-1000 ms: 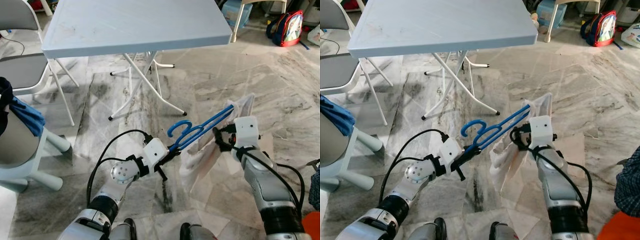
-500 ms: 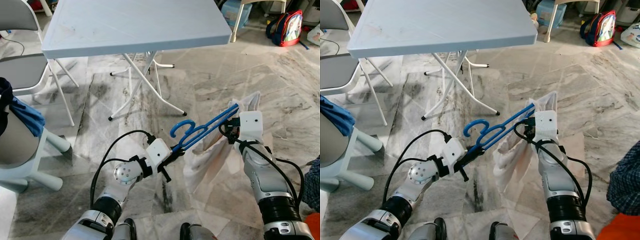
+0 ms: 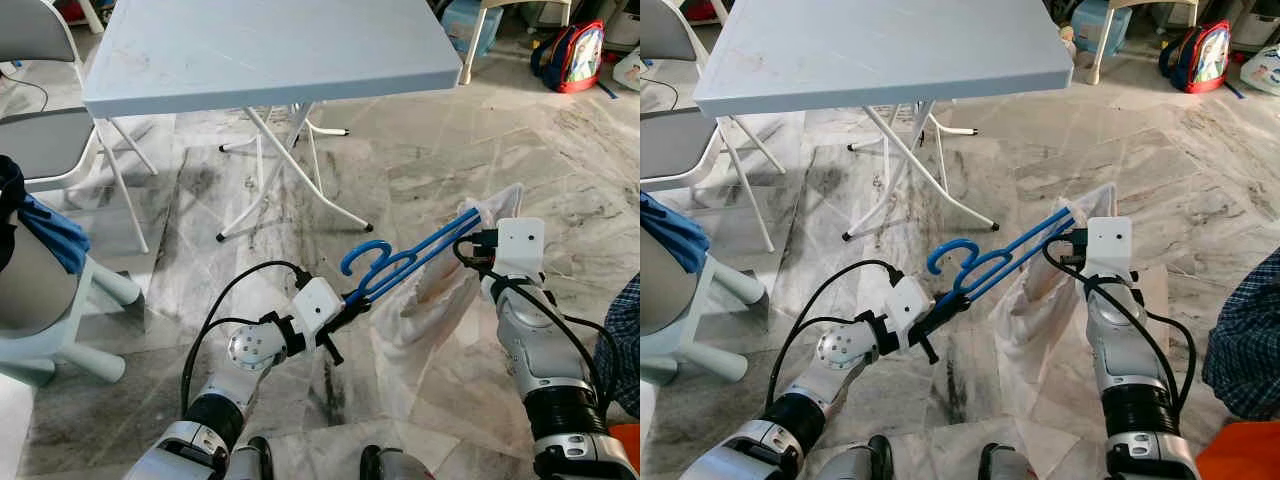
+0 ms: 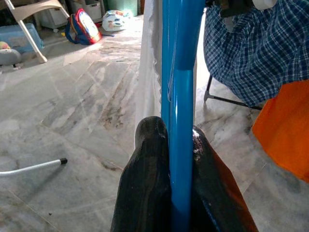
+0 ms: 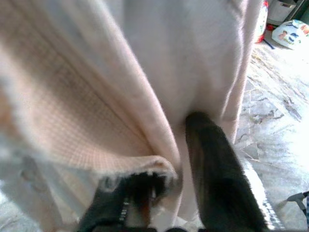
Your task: Hang hanger
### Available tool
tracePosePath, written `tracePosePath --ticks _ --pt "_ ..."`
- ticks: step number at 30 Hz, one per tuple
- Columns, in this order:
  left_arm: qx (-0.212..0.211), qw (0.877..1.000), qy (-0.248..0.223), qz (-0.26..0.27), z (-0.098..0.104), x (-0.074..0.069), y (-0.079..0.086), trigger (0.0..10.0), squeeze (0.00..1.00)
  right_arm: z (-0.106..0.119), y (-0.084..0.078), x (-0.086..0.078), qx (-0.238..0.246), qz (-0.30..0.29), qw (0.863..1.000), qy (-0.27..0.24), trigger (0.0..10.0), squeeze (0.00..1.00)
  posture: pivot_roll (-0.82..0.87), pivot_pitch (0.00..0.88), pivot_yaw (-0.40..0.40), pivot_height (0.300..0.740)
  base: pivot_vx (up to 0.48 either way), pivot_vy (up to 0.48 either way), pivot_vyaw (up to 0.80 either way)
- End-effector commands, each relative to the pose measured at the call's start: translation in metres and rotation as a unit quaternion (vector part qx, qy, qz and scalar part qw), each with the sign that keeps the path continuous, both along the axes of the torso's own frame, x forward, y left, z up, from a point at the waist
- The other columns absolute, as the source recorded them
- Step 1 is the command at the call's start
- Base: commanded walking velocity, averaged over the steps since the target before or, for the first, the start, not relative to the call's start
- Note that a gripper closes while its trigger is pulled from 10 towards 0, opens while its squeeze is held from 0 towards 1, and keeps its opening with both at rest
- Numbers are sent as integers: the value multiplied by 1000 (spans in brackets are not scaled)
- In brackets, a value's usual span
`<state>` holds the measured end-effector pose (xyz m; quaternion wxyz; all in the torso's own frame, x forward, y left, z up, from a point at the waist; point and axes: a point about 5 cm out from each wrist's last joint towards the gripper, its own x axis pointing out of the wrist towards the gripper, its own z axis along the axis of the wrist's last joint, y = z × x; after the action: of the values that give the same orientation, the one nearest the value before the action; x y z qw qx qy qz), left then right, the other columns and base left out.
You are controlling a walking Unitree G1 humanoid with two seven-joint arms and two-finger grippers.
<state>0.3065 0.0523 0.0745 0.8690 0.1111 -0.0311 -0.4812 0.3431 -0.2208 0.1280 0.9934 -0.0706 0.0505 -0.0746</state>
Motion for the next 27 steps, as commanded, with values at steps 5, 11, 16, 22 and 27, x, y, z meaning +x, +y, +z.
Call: tracePosePath --ticks 5,11,16,22,27 --pt "3 1000 -5 -8 -1 -3 -1 0 0 2 -9 -1 3 -18 1000 -13 0 0 -82 212 -17 740 0 0 0" --pt "8 1000 -3 -7 -4 -4 0 0 0 14 -18 -5 -19 -35 998 -44 0 0 -84 210 -23 740 0 0 0" --pt "40 999 -3 -16 -11 -8 2 0 0 30 -27 -11 -52 -43 995 -79 0 0 -91 210 -27 740 0 0 0" --pt "79 997 4 -25 -21 -12 5 0 0 44 -28 -15 -81 -39 991 -102 0 0 -98 210 -27 740 0 0 0" --pt "105 993 21 -39 -29 -16 6 0 0 54 -25 -15 -98 -33 988 -111 0 0 -103 213 -25 740 0 0 0"
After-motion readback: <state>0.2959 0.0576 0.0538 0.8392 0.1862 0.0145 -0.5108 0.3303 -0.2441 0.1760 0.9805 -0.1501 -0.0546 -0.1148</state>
